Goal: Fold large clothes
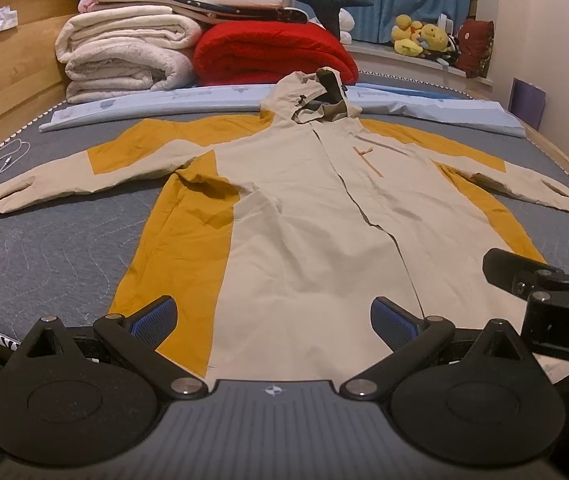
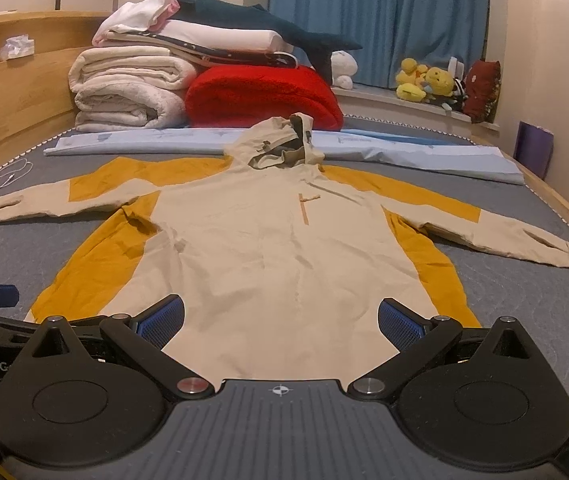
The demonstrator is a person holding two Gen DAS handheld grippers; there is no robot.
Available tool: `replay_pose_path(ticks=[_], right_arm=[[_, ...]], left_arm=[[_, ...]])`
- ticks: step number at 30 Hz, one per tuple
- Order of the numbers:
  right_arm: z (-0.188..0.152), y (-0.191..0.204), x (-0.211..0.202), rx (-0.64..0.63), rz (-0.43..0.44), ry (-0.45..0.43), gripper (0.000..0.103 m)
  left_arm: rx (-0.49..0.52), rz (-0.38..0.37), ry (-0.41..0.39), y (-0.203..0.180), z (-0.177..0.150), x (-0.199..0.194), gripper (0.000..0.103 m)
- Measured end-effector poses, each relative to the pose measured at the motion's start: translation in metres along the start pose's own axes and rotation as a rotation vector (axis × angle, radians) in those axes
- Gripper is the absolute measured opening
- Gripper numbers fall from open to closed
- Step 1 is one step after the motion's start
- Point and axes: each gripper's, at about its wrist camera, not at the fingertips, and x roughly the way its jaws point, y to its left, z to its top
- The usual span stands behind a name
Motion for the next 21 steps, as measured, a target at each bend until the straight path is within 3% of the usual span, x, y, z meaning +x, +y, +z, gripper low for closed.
replay_pose_path(ticks=[11,21], right_arm=[[-0.0008,0.0021,0.0001,-0.007,0.003,-0.006,0.102],[-0.001,0.0004,-0.0016,-0.001,-0.007,-0.015,0.102]], left_arm=[[-0.013,-0.004,0.041,0.0009,0.0018,0.0,0.103],[-0.006,-0.008,-0.049,-0.0014,0.0006,-0.0048,0.103]])
